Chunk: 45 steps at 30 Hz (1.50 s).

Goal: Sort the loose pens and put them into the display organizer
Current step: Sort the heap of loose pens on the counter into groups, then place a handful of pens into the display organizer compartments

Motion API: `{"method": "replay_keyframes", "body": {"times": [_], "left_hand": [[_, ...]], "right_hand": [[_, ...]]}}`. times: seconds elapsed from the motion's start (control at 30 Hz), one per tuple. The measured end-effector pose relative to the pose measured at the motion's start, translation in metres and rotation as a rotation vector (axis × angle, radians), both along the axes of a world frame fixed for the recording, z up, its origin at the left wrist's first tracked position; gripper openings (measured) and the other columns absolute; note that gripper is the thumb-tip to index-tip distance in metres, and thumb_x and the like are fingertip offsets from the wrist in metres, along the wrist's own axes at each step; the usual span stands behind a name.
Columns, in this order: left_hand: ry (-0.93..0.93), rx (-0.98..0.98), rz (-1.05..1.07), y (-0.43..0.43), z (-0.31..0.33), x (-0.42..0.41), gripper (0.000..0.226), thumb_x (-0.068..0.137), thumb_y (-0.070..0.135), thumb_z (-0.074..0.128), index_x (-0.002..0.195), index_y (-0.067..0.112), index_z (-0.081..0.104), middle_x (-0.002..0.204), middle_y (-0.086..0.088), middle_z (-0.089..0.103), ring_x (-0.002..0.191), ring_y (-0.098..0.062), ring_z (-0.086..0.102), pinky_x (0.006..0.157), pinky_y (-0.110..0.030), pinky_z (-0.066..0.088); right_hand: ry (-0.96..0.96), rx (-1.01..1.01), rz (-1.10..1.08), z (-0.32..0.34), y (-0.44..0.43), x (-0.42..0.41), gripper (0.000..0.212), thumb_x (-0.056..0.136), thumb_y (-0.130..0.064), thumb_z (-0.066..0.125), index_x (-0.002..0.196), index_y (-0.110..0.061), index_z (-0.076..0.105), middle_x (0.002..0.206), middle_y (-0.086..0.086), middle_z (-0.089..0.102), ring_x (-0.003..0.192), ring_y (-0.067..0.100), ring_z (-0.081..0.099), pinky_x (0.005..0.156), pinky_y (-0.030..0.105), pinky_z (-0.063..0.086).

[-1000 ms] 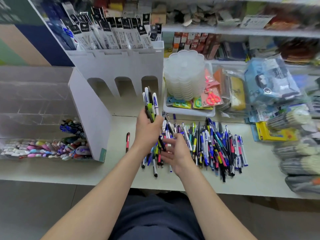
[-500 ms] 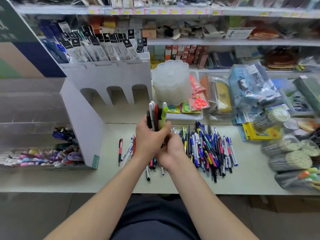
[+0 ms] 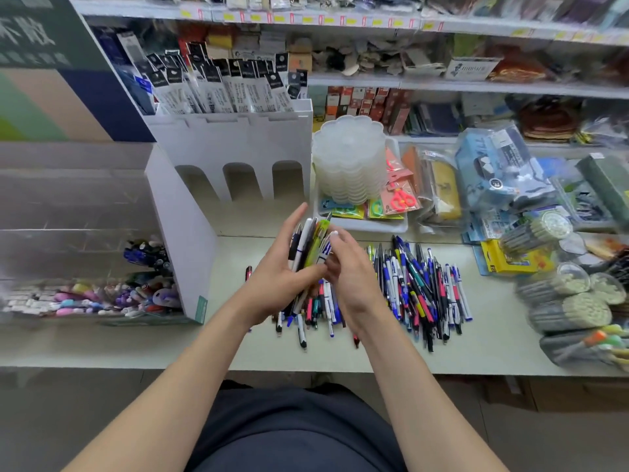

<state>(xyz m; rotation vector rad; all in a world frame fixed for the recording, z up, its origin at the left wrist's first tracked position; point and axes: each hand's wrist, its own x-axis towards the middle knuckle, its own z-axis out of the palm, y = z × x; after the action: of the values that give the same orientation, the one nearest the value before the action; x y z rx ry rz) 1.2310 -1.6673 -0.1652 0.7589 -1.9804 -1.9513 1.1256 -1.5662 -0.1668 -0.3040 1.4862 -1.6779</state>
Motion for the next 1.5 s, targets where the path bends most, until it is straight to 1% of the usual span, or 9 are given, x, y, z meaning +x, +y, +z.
{"method": "replay_keyframes", "body": {"times": [0.13, 0.2, 0.43, 0.57, 0.77, 0.93, 1.07, 1.23, 1.5], "left_hand": [[0.049, 0.201, -0.065, -0.026, 0.012, 0.034, 0.079, 0.101, 0.003, 0.069, 0.157, 0.048, 0.037, 0.102, -0.009, 0.071, 0.071, -0.031, 0.065, 0.063, -0.041, 0.059], [0.067, 0.203, -0.091, -0.041, 0.015, 0.054, 0.069, 0.102, 0.003, 0.067, 0.153, 0.043, 0.043, 0.101, -0.013, 0.071, 0.068, -0.031, 0.063, 0.062, -0.04, 0.056], [-0.058, -0.047, -0.237, -0.091, 0.022, 0.128, 0.068, 0.102, 0.009, 0.065, 0.15, 0.051, 0.041, 0.109, -0.005, 0.074, 0.07, -0.032, 0.069, 0.055, -0.046, 0.052], [-0.11, -0.186, -0.274, -0.116, 0.021, 0.169, 0.075, 0.101, 0.008, 0.062, 0.152, 0.056, 0.035, 0.11, -0.003, 0.07, 0.071, -0.03, 0.072, 0.058, -0.058, 0.059], [-0.145, -0.269, -0.306, -0.139, 0.025, 0.21, 0.087, 0.102, 0.015, 0.064, 0.162, 0.053, 0.014, 0.126, 0.004, 0.069, 0.087, -0.018, 0.075, 0.083, -0.051, 0.062], [-0.129, -0.188, -0.357, -0.153, 0.038, 0.219, 0.094, 0.101, 0.012, 0.065, 0.161, 0.06, 0.011, 0.113, -0.001, 0.072, 0.07, -0.019, 0.074, 0.059, -0.032, 0.056], [-0.15, -0.228, -0.343, -0.157, 0.049, 0.217, 0.087, 0.098, 0.012, 0.068, 0.159, 0.054, 0.022, 0.114, 0.001, 0.07, 0.069, -0.015, 0.07, 0.058, -0.033, 0.057], [-0.13, -0.29, -0.331, -0.163, 0.064, 0.214, 0.08, 0.092, 0.014, 0.072, 0.149, 0.057, 0.036, 0.117, 0.011, 0.068, 0.088, -0.029, 0.072, 0.072, -0.053, 0.063], [-0.147, -0.266, -0.293, -0.161, 0.067, 0.21, 0.093, 0.091, 0.017, 0.079, 0.159, 0.054, 0.026, 0.136, 0.015, 0.062, 0.098, -0.013, 0.074, 0.075, -0.038, 0.064]], "right_hand": [[-0.017, -0.043, 0.094, 0.006, -0.014, 0.027, 0.038, 0.115, -0.03, 0.045, 0.118, -0.002, 0.072, 0.092, 0.023, 0.075, 0.065, 0.027, 0.07, 0.057, 0.037, 0.058], [0.017, -0.016, 0.021, 0.009, -0.029, 0.048, 0.038, 0.114, -0.029, 0.047, 0.114, -0.001, 0.073, 0.091, 0.028, 0.075, 0.065, 0.036, 0.068, 0.058, 0.042, 0.06], [0.359, -0.006, -0.6, 0.025, -0.08, 0.123, 0.033, 0.115, -0.043, 0.038, 0.112, -0.024, 0.065, 0.067, -0.006, 0.052, 0.063, 0.018, 0.053, 0.061, 0.037, 0.048], [0.58, 0.17, -0.418, 0.022, -0.098, 0.153, 0.02, 0.108, -0.04, 0.057, 0.112, -0.029, 0.073, 0.073, -0.01, 0.055, 0.066, 0.01, 0.049, 0.064, 0.034, 0.045], [0.33, 0.21, -0.2, 0.022, -0.122, 0.198, 0.027, 0.094, -0.041, 0.078, 0.1, -0.015, 0.071, 0.082, -0.001, 0.069, 0.071, 0.009, 0.061, 0.062, 0.021, 0.05], [0.127, 0.086, -0.131, 0.031, -0.128, 0.205, 0.021, 0.09, -0.032, 0.081, 0.09, -0.013, 0.075, 0.08, 0.017, 0.068, 0.067, 0.029, 0.057, 0.063, 0.039, 0.043], [0.179, 0.131, -0.216, 0.044, -0.139, 0.204, 0.018, 0.092, -0.024, 0.08, 0.078, -0.016, 0.075, 0.075, 0.01, 0.07, 0.061, 0.015, 0.058, 0.057, 0.027, 0.046], [0.218, 0.06, -0.203, 0.05, -0.154, 0.2, 0.023, 0.094, -0.028, 0.079, 0.086, -0.007, 0.078, 0.09, 0.025, 0.075, 0.078, 0.028, 0.069, 0.077, 0.046, 0.059], [0.25, 0.11, -0.055, 0.061, -0.147, 0.182, 0.028, 0.098, -0.033, 0.076, 0.09, -0.007, 0.082, 0.088, 0.018, 0.079, 0.079, 0.026, 0.076, 0.074, 0.038, 0.06]]}}
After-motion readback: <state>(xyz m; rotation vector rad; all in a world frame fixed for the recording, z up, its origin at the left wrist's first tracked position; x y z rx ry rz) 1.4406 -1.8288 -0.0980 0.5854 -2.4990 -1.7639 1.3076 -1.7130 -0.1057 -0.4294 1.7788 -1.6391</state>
